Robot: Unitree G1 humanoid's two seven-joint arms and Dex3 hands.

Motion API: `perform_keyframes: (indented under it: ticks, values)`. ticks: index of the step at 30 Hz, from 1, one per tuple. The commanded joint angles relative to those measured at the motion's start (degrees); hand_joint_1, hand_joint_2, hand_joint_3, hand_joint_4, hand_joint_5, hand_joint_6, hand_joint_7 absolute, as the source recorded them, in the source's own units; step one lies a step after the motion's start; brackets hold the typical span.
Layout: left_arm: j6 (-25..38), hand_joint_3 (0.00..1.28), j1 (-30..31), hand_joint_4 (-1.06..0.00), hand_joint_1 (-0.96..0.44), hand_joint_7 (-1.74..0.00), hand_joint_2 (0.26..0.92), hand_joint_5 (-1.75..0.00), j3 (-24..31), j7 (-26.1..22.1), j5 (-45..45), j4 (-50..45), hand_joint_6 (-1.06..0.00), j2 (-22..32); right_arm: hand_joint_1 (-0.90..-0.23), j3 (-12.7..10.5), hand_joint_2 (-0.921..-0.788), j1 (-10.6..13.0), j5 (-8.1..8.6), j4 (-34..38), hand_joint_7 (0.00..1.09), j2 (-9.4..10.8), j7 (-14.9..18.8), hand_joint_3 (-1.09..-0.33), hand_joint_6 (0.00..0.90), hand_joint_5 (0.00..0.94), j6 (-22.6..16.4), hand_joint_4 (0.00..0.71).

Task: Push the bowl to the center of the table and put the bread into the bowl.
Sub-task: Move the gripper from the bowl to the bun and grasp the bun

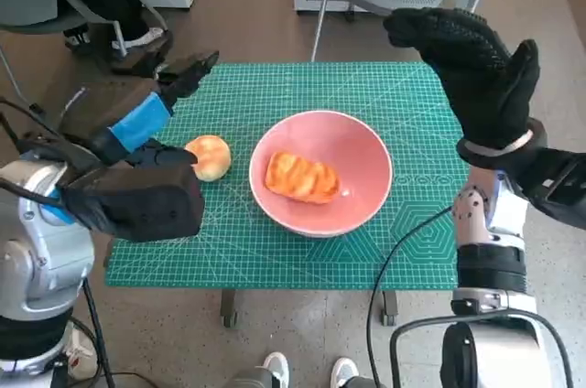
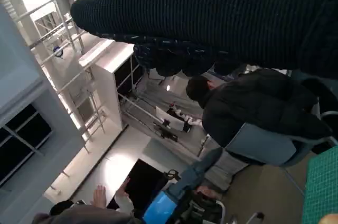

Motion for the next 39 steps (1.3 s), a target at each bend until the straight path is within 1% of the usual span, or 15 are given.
perform_keyframes:
  ticks: [1,5,8,11,20,23,30,32,39]
  values:
    - [0.86,0.0,0.28,-0.01,-0.37,-0.01,0.79,0.0,-0.24,-0.18,0.14,1.21,-0.23,0.56,-0.716,-0.21,-0.921,0.26,0.21,0.74,0.01,-0.29,0.75,-0.81,0.407,0.001,0.76,0.318]
    - [0.79,0.0,0.31,-0.01,-0.36,-0.01,0.787,0.0,-0.33,0.26,0.11,1.79,-0.24,0.44,-0.717,-0.28,-0.921,0.3,0.18,0.71,0.01,-0.32,0.83,-0.81,0.408,0.001,0.75,0.318]
    - [-0.19,0.0,0.42,-0.01,-0.36,-0.01,0.786,0.0,-0.69,1.73,0.21,4.11,-0.24,0.14,-0.717,-0.3,-0.921,0.46,0.18,0.54,0.01,-0.27,0.93,-0.811,0.408,0.001,0.56,0.318]
    - [-1.68,0.0,0.23,-0.01,-0.36,-0.01,0.785,0.0,-1.67,4.0,0.36,8.32,-0.24,-0.59,-0.717,-0.21,-0.921,0.61,-0.06,0.26,0.01,-0.31,0.72,-0.811,0.407,0.0,0.51,0.318]
    - [-4.39,0.0,-1.32,-0.01,-0.39,0.0,0.788,0.0,-4.98,7.96,0.71,17.49,-0.24,-2.19,-0.716,-0.29,-0.921,0.47,-0.22,0.75,0.01,-0.44,0.64,-0.809,0.407,0.0,0.47,0.317]
    - [-4.86,0.0,-1.71,-0.01,-0.39,0.0,0.789,0.0,-5.54,8.65,0.69,18.98,-0.23,-2.34,-0.716,-0.28,-0.921,0.51,-0.25,0.7,0.01,-0.46,0.6,-0.808,0.407,0.0,0.51,0.317]
    - [-5.83,0.0,-3.79,-0.01,-0.41,0.0,0.793,0.0,-8.68,10.84,1.89,26.85,-0.23,-3.78,-0.715,-0.23,-0.921,0.87,-0.48,0.27,0.01,-0.71,0.26,-0.808,0.407,0.0,0.75,0.315]
    - [-6.03,0.0,-4.02,-0.01,-0.41,0.0,0.794,0.0,-8.87,11.1,1.81,27.41,-0.23,-3.79,-0.715,-0.22,-0.921,0.87,-0.48,0.25,0.01,-0.71,0.25,-0.808,0.407,0.0,0.76,0.315]
    - [-5.45,0.0,-6.48,0.0,-0.41,0.0,0.797,0.0,-11.2,10.97,2.57,34.55,-0.22,-5.26,-0.714,-0.08,-0.921,1.58,-0.78,-1.06,0.01,-0.94,-0.4,-0.808,0.407,0.0,0.74,0.315]
